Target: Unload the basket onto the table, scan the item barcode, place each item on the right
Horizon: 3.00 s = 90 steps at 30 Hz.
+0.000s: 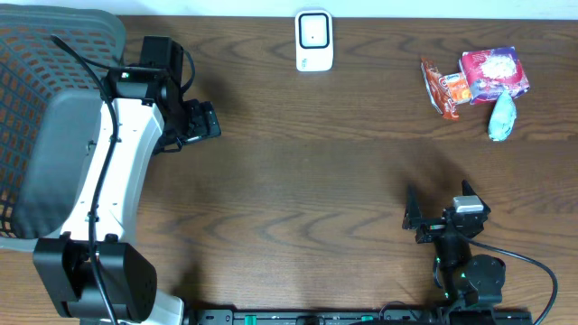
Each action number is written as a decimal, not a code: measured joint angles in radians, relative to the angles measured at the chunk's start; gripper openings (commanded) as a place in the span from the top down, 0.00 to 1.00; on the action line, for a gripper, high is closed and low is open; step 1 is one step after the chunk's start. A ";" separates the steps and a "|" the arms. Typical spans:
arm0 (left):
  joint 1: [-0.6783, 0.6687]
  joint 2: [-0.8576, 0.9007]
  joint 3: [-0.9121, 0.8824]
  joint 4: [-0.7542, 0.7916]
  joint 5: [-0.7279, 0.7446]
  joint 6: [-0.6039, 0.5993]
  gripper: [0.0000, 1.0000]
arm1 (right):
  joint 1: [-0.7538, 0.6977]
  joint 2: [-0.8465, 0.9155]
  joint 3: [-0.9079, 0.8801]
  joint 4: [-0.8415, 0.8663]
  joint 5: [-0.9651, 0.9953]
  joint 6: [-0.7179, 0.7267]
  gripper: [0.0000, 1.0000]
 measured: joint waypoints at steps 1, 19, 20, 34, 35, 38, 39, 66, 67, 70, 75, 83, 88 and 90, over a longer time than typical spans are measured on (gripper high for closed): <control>0.000 0.000 0.000 0.000 0.000 0.000 0.02 | 0.000 0.000 0.000 0.000 0.000 0.000 0.01; 0.000 -0.012 -0.013 0.019 -0.023 0.002 0.02 | 0.000 0.000 0.000 0.000 0.000 0.000 0.01; -0.003 -0.037 -0.034 0.040 -0.024 0.002 0.02 | 0.000 0.000 0.000 0.000 0.000 0.000 0.01; -0.029 -0.771 -0.797 0.559 -0.028 0.027 0.02 | 0.000 -0.001 0.000 0.001 0.003 0.000 0.01; -0.029 -0.833 -0.859 0.560 -0.026 0.029 0.02 | 0.000 0.000 0.000 0.001 0.003 0.000 0.01; -0.029 -1.009 -0.996 0.540 -0.026 0.031 0.02 | 0.000 -0.001 0.000 0.000 0.003 0.000 0.01; -0.029 -1.054 -1.028 0.545 -0.029 0.031 0.02 | 0.000 -0.001 0.000 0.001 0.003 0.000 0.01; -0.029 -1.670 -1.537 1.191 0.031 0.249 0.03 | 0.000 -0.001 0.000 0.000 0.003 0.000 0.01; -0.029 -1.673 -1.537 1.181 0.031 0.253 0.02 | 0.000 -0.001 0.000 0.000 0.003 0.000 0.01; -0.021 -1.673 -1.536 1.142 0.027 0.263 0.02 | 0.000 0.000 0.000 0.001 0.003 0.000 0.01; 0.001 -1.673 -1.533 1.138 0.026 0.267 0.02 | 0.000 -0.001 0.000 0.000 0.003 0.000 0.01; 0.002 -1.673 -1.532 1.137 0.027 0.311 0.02 | 0.000 -0.001 0.000 0.001 0.003 0.000 0.01; 0.002 -1.673 -1.532 1.137 0.027 0.339 0.02 | 0.000 -0.001 0.000 0.001 0.003 0.000 0.01; 0.002 -1.673 -1.532 1.137 0.027 0.345 0.02 | 0.000 -0.001 0.000 0.001 0.003 0.000 0.01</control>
